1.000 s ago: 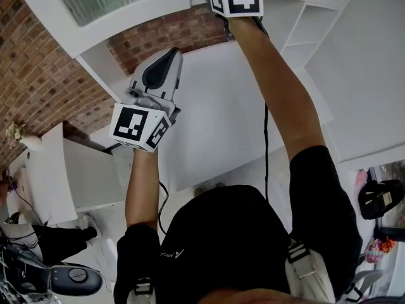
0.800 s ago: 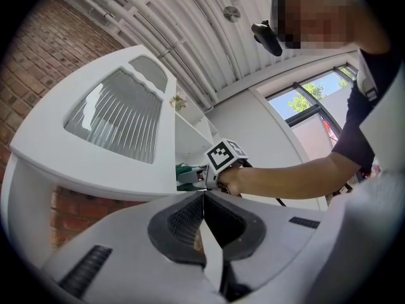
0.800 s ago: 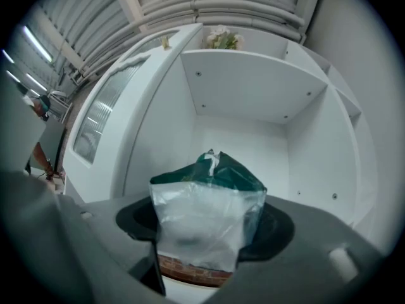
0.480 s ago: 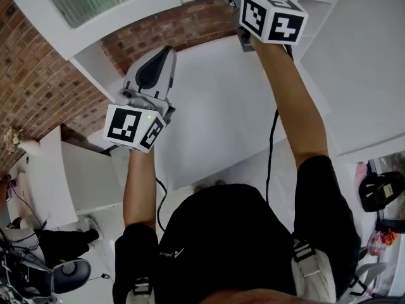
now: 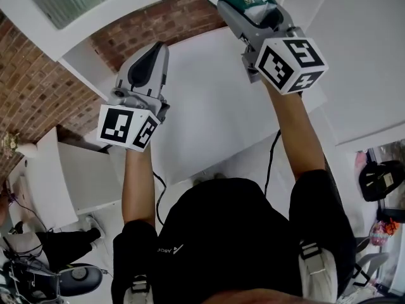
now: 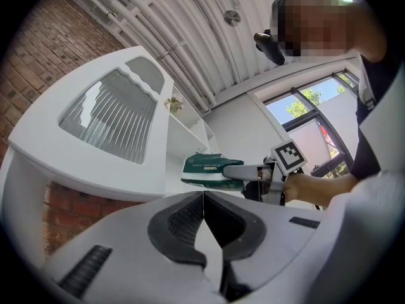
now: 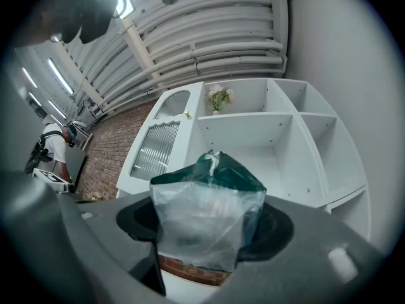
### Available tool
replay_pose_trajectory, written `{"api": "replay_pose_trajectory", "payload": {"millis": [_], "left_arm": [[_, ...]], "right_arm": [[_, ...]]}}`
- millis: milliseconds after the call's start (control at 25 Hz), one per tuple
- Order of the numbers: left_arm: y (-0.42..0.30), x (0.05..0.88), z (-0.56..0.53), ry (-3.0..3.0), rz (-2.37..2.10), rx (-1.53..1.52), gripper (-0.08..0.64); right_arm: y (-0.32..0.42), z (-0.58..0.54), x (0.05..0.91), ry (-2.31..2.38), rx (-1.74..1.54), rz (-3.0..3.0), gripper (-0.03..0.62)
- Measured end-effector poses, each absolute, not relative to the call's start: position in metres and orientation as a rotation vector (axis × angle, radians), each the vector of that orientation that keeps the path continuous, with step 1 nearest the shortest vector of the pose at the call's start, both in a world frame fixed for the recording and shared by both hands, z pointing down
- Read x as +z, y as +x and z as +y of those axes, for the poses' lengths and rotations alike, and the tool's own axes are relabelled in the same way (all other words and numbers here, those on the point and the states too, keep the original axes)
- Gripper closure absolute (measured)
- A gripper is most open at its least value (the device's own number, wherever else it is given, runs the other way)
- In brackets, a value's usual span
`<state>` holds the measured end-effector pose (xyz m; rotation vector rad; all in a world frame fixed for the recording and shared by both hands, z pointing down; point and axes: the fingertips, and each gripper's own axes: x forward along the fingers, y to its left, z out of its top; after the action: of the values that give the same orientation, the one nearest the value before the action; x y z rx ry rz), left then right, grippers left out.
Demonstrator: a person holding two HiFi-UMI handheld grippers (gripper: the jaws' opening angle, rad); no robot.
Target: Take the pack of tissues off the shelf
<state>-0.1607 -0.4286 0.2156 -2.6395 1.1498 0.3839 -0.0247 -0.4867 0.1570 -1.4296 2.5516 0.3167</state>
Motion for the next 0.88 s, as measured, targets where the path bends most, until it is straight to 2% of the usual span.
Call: {"api": "replay_pose_trajectory", "payload": {"millis": [880], "left_arm": [[-0.157,0.237,-0.416,-2.625,1.236,0.409,0.56]], "right_arm": [[-0.07,-0.438,0.235,-1.106,0.352,2.686,0.279]]}}
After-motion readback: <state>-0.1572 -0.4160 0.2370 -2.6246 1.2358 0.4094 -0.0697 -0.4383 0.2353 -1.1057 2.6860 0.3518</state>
